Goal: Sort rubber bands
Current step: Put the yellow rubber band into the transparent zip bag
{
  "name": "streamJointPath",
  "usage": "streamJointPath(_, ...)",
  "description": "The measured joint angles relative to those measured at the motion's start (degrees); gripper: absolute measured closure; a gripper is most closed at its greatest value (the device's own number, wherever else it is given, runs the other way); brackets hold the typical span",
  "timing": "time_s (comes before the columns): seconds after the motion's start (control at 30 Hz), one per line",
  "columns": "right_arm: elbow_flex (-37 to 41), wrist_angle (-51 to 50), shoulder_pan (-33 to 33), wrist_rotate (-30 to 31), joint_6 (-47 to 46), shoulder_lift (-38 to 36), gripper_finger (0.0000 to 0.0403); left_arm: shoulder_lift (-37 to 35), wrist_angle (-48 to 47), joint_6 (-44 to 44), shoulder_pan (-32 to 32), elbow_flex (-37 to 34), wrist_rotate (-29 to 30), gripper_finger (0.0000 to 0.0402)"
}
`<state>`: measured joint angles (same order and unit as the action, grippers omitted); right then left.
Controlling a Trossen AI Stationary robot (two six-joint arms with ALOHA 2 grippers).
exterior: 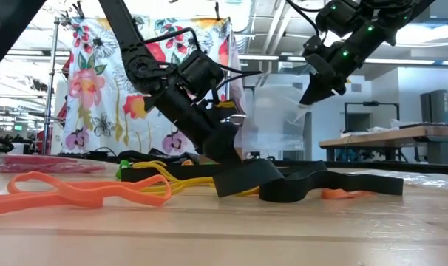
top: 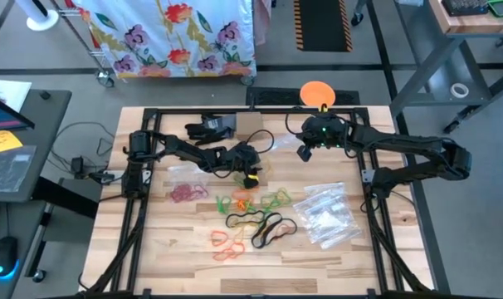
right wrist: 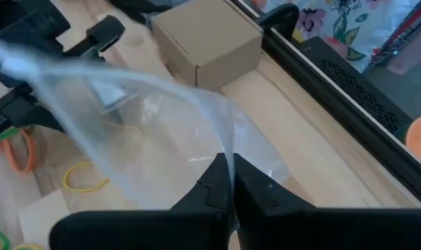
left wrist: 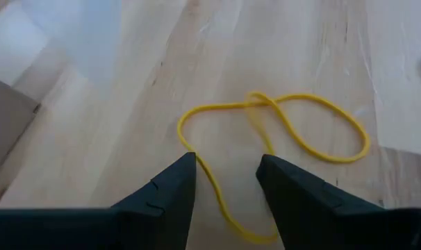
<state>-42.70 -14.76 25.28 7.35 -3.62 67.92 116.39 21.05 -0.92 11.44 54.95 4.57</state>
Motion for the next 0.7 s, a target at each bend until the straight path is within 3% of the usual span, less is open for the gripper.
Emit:
streamJointPath(0.1, 0.0, -0.1, -0.7, 0.0, 0.0, 0.0, 0.0403, 0.5, -2.8, 1.4, 0.3, 1.7, -0.5, 0.0269)
streamJointPath(0.23, 0.0, 0.4, -1.6, -0.1, 0.0, 0.0, 0.0403, 0.7, -10.4, 1.1, 0.4, 5.5, -2.3, 0.0364)
streamJointPath(0.3, 0.0, 0.4, -1.7, -0.2, 0.0, 0.0, 0.0403, 0.7, -12.4, -0.5, 0.1, 7.4, -2.7, 0.0389)
streamJointPath(0.5, 0.0, -1.3, -1.7, -0.1, -0.8, 0.0, 0.0403, -0.8, -19.0, -5.4, -2.0, 12.1, -3.2, 0.0401)
streamJointPath(0.7, 1.6, -0.9, -1.9, -0.1, -2.0, 0.0, 0.0403, -9.5, -22.4, -8.2, -5.8, 14.5, -2.9, 0.0401)
